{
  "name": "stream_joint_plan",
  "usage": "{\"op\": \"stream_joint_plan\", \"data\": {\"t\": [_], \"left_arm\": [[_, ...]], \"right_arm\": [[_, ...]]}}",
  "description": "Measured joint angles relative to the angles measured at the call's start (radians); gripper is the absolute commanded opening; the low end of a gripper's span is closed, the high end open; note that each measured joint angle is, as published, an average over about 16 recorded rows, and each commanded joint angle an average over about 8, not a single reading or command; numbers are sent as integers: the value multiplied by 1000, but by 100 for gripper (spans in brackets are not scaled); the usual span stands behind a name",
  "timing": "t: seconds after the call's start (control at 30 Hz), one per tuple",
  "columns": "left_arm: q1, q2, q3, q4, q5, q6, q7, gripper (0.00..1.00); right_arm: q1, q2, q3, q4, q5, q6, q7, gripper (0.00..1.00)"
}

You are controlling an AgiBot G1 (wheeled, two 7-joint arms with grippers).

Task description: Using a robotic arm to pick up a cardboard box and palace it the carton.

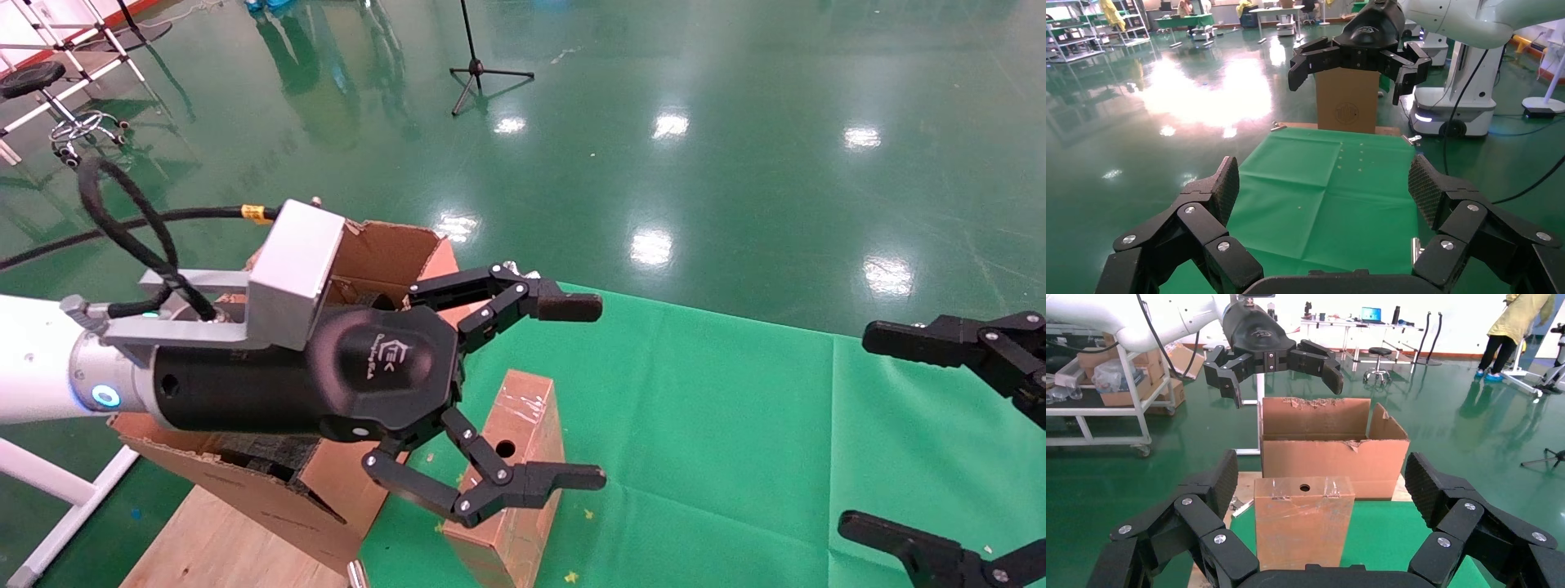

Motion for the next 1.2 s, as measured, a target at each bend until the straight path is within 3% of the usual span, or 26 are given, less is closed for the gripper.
{"op": "stream_joint_plan", "data": {"t": [0.4,0.47,0.67,0.7,1.2], "left_arm": [[0,-1,0,0,2,-1,0,100],[-1,-2,1,-3,9,-4,1,100],[-22,-8,18,-24,75,-30,-2,100],[-28,-8,22,-28,91,-35,-5,100],[-107,-1,94,-63,294,-111,-64,100]], "right_arm": [[0,0,0,0,0,0,0,99],[0,0,0,0,0,0,0,82],[0,0,0,0,0,0,0,8],[0,0,0,0,0,0,0,3],[0,0,0,0,0,0,0,0]]}}
